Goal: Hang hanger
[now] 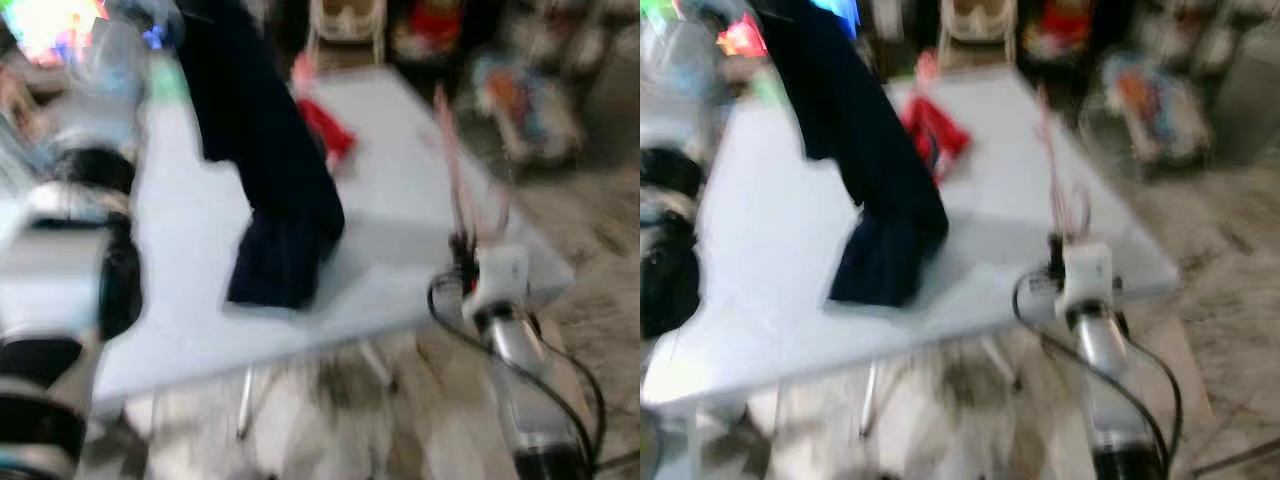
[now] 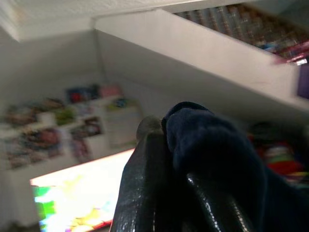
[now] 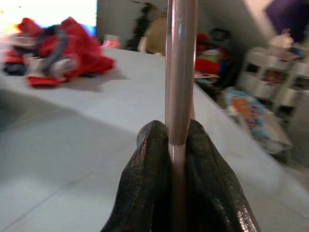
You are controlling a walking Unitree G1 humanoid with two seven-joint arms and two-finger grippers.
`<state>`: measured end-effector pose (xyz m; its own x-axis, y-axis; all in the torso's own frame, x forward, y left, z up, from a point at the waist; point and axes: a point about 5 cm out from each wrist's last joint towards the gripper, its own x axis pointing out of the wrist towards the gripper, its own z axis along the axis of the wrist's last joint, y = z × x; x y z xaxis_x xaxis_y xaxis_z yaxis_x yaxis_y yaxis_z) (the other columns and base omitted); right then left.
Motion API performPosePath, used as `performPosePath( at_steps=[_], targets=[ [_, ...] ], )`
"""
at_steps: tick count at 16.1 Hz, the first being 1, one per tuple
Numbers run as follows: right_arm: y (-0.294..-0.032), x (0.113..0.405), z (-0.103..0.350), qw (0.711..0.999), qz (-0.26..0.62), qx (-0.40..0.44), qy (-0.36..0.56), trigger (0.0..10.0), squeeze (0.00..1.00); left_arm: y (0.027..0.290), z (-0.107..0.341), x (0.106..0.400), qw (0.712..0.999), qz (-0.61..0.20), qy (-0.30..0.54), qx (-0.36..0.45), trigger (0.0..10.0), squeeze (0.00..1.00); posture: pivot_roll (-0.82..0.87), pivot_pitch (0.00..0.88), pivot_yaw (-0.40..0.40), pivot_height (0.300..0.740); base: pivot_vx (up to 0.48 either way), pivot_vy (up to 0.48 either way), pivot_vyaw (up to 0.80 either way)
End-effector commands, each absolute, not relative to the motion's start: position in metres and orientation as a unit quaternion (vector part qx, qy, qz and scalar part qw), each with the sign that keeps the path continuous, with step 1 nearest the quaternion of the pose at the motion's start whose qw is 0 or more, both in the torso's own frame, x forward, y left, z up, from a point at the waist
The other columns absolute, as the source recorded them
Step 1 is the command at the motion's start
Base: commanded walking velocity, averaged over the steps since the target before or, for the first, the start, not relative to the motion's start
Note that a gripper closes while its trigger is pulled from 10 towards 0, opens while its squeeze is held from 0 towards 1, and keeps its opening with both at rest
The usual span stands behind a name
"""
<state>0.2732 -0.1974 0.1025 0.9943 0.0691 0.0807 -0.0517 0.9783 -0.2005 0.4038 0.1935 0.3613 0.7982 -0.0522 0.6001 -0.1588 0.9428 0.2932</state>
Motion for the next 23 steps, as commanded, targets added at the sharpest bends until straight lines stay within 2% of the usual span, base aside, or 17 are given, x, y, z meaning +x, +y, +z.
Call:
performPosePath(
  at_steps=[1,3,4,5,6,7,9,10,11,12,13,15,16,17,20,22,23],
  targets=[
    [-0.199,0.271,0.096,0.995,0.03,-0.095,-0.025,10.0,0.0,0.175,0.374,0.402,0.91,0.022,-0.354,0.214,10.0,0.0,-0.07,0.0,0.049,0.74,0.0,0.0,0.0],
    [-0.198,0.27,0.095,0.995,0.031,-0.095,-0.021,10.0,0.0,0.182,0.346,0.41,0.937,0.031,-0.293,0.186,10.0,0.0,-0.07,0.0,0.048,0.74,0.0,0.0,0.0],
    [-0.196,0.27,0.094,0.995,0.037,-0.094,-0.017,10.0,0.0,0.192,0.29,0.417,0.963,0.04,-0.18,0.198,10.0,0.0,-0.08,0.0,0.042,0.74,0.0,0.0,0.0],
    [-0.195,0.27,0.094,0.995,0.041,-0.094,-0.014,10.0,0.0,0.197,0.256,0.418,0.978,0.032,-0.106,0.179,10.0,0.0,-0.08,0.0,0.042,0.74,0.0,0.0,0.0],
    [-0.195,0.269,0.092,0.994,0.048,-0.096,-0.003,10.0,0.0,0.201,0.196,0.411,0.989,-0.001,0.04,0.146,10.0,1.0,-0.09,0.0,0.039,0.74,0.0,0.0,0.0],
    [-0.196,0.269,0.088,0.994,0.051,-0.098,0.012,10.0,0.0,0.2,0.142,0.395,0.976,-0.043,0.161,0.141,10.0,1.0,-0.09,0.0,0.039,0.74,0.0,0.0,0.0],
    [-0.2,0.268,0.086,0.993,0.051,-0.102,0.024,10.0,0.0,0.195,0.119,0.385,0.945,-0.115,0.198,0.232,10.0,1.0,-0.09,0.0,0.036,0.74,0.0,0.0,0.0],
    [-0.2,0.269,0.085,0.993,0.051,-0.101,0.028,10.0,0.0,0.195,0.118,0.384,0.944,-0.121,0.203,0.228,10.0,1.0,-0.09,0.0,0.035,0.74,0.0,0.0,0.0],
    [-0.199,0.269,0.083,0.993,0.054,-0.102,0.035,10.0,0.0,0.192,0.123,0.387,0.958,-0.119,0.188,0.182,10.0,1.0,-0.09,0.0,0.035,0.74,0.0,0.0,0.0],
    [-0.198,0.269,0.081,0.992,0.057,-0.102,0.041,10.0,0.0,0.191,0.129,0.389,0.965,-0.113,0.166,0.169,10.0,1.0,-0.1,0.0,0.045,0.74,0.0,0.0,0.0],
    [-0.196,0.267,0.08,0.992,0.062,-0.103,0.044,10.0,0.0,0.194,0.134,0.389,0.954,-0.117,0.124,0.248,10.0,1.0,-0.1,0.0,0.051,0.74,0.0,0.0,0.0],
    [-0.197,0.262,0.078,0.992,0.062,-0.099,0.051,10.0,0.0,0.196,0.134,0.384,0.937,-0.135,0.079,0.312,10.0,1.0,-0.09,0.0,0.051,0.74,0.0,0.0,0.0],
    [-0.198,0.26,0.076,0.992,0.062,-0.095,0.054,10.0,0.0,0.193,0.135,0.376,0.912,-0.147,0.006,0.384,10.0,1.0,-0.08,0.0,0.041,0.74,0.0,0.0,0.0],
    [-0.195,0.26,0.077,0.993,0.065,-0.09,0.047,10.0,0.0,0.192,0.131,0.365,0.899,-0.146,-0.045,0.409,10.0,1.0,-0.07,0.0,0.033,0.74,0.0,0.0,0.0],
    [-0.191,0.266,0.081,0.992,0.075,-0.097,0.04,10.0,0.0,0.196,0.112,0.346,0.907,-0.118,-0.056,0.4,10.0,1.0,-0.06,0.0,0.022,0.74,0.0,0.0,0.0],
    [-0.193,0.266,0.082,0.992,0.073,-0.098,0.04,10.0,0.0,0.198,0.101,0.336,0.953,-0.053,-0.037,0.298,10.0,1.0,-0.05,0.0,0.008,0.74,0.0,0.0,0.0],
    [-0.194,0.266,0.082,0.992,0.073,-0.099,0.039,10.0,0.0,0.189,0.11,0.329,0.926,-0.068,-0.099,0.357,10.0,1.0,-0.05,0.0,0.004,0.74,0.0,0.0,0.0]
  ],
)
